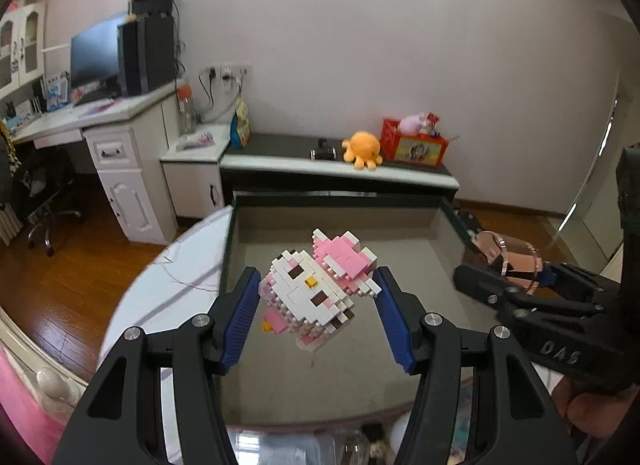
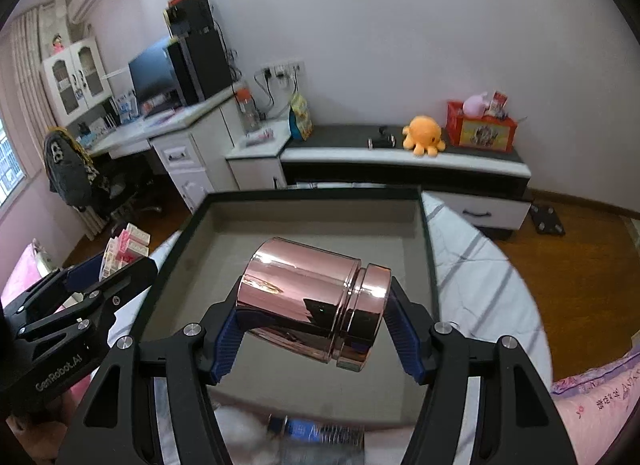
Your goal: Organize rigid objects
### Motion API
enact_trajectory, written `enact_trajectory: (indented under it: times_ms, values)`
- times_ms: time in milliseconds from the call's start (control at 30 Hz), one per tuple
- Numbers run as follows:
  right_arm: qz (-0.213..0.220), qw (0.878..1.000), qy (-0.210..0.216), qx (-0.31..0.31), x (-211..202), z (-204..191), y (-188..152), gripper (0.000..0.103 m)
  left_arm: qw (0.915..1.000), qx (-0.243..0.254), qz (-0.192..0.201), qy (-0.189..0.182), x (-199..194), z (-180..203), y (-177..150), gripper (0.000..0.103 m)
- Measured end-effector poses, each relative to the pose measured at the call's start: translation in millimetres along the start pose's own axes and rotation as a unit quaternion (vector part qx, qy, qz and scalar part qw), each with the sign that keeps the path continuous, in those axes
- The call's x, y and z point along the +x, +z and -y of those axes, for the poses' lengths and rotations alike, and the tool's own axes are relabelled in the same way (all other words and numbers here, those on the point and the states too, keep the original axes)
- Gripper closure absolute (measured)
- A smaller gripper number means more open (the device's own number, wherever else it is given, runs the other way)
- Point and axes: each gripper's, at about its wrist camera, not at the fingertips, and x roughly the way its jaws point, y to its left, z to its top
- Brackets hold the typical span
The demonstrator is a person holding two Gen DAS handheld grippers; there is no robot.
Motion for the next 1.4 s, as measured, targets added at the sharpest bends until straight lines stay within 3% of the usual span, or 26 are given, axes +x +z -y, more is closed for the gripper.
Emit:
enact_trajectory:
  times_ms: [233,367,433,500,600,700,767,1033,1200,1400]
  values:
    - [-0.072,0.997,-0.009,0.002,53,8,-4,0.037,0.9973,-0.003,-0.073,-0.002,53,-2,-4,0.044]
    - [-0.100,0.995,-0.011,0.002,63,10,-4,0.037,0.9932,-0.001,-0.117,0.002,72,-4,-7,0.043]
    - [-0.107,0.994,-0.011,0.004,66,12,-4,0.037,0.9929,0.003,-0.119,0.012,74,-4,-8,0.032]
    - [-0.108,0.994,-0.015,0.004,66,12,-5,0.035,0.9939,0.001,-0.109,0.017,70,-5,-7,0.013]
    - [-0.106,0.994,-0.019,0.016,64,16,-4,0.019,0.9954,-0.005,-0.095,0.017,60,-8,-6,0.007]
    - [-0.104,0.994,-0.011,0.026,57,18,-3,0.012,0.9972,-0.008,-0.073,0.016,44,-11,-5,0.003]
    - [-0.090,0.995,-0.021,0.027,45,17,-3,0.000,0.9984,-0.014,-0.053,0.011,31,-17,-3,0.001]
    - [0.009,0.998,-0.028,0.048,-30,10,-8,0.000,0.9990,-0.027,0.028,0.021,-53,-21,-11,0.000]
    - [0.069,0.995,-0.027,0.061,-81,1,-22,0.000,0.9977,-0.020,0.053,0.038,-93,-16,-23,0.000]
    - [0.120,0.990,-0.054,0.055,-132,-7,-54,0.000,0.9958,-0.016,0.069,0.058,-129,-12,-40,0.000]
